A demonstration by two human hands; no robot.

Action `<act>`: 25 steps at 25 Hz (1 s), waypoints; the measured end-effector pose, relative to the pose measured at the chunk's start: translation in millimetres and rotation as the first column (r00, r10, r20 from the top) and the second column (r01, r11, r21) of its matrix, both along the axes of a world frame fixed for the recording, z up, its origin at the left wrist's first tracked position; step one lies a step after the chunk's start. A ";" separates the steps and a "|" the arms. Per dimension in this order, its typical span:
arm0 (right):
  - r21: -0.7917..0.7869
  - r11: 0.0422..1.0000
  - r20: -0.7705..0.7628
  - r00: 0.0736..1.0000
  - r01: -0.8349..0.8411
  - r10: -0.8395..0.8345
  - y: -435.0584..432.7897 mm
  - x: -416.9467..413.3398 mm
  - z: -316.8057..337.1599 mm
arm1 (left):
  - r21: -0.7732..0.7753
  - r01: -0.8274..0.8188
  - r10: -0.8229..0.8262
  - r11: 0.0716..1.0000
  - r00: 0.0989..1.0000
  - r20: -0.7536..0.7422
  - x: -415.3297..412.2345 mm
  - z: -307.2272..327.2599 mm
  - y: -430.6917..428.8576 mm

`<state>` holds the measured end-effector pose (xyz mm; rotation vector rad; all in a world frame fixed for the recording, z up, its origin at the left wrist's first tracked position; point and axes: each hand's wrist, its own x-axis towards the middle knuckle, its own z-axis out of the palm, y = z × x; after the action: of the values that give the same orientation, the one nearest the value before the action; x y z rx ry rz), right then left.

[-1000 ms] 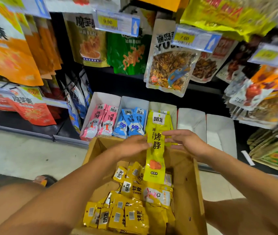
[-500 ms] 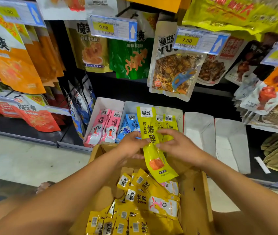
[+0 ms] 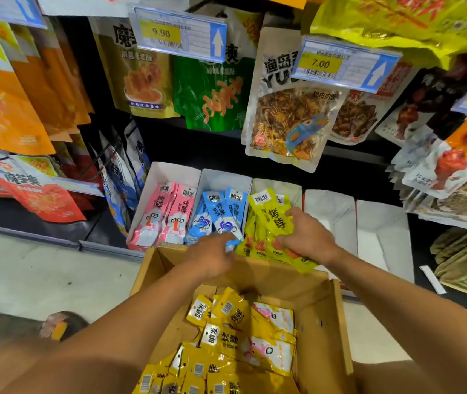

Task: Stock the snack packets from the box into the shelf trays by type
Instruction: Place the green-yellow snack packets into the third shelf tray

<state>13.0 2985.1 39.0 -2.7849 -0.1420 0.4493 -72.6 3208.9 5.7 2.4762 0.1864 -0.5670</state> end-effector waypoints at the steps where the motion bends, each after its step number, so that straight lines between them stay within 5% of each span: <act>1: -0.022 1.000 0.021 1.000 0.017 -0.016 -3.3 16.4 -11.9 | 0.176 0.110 -0.101 0.978 0.993 -0.057 -3.1 -9.4 8.1; 5: 0.064 0.990 0.007 0.992 0.124 -0.125 -3.7 64.4 -60.2 | 0.324 0.339 -0.265 0.883 0.930 -0.254 -16.4 -27.5 22.0; 9: -0.106 0.993 -0.106 0.993 -0.055 0.044 -14.7 70.6 -105.4 | 0.323 0.382 -0.288 0.866 0.908 -0.303 -16.1 -33.8 22.9; 13: 0.006 0.993 0.002 0.993 0.120 -0.120 -40.2 69.3 -130.0 | 0.307 0.377 -0.282 0.874 0.907 -0.313 -14.7 -33.9 21.4; 17: -0.091 0.991 -0.140 0.984 0.095 -0.107 -55.8 60.8 -133.5 | 0.312 0.383 -0.281 0.870 0.903 -0.324 -15.3 -31.7 20.1; 25: -0.177 0.983 0.098 0.995 0.049 -0.031 -35.1 59.4 -101.3 | 0.314 0.381 -0.283 0.870 0.906 -0.316 -17.4 -34.6 20.8</act>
<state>72.4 2950.0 -62.3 -2.9818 -0.0696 0.3349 -90.0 3229.7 -28.8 2.8133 -0.0480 -1.0988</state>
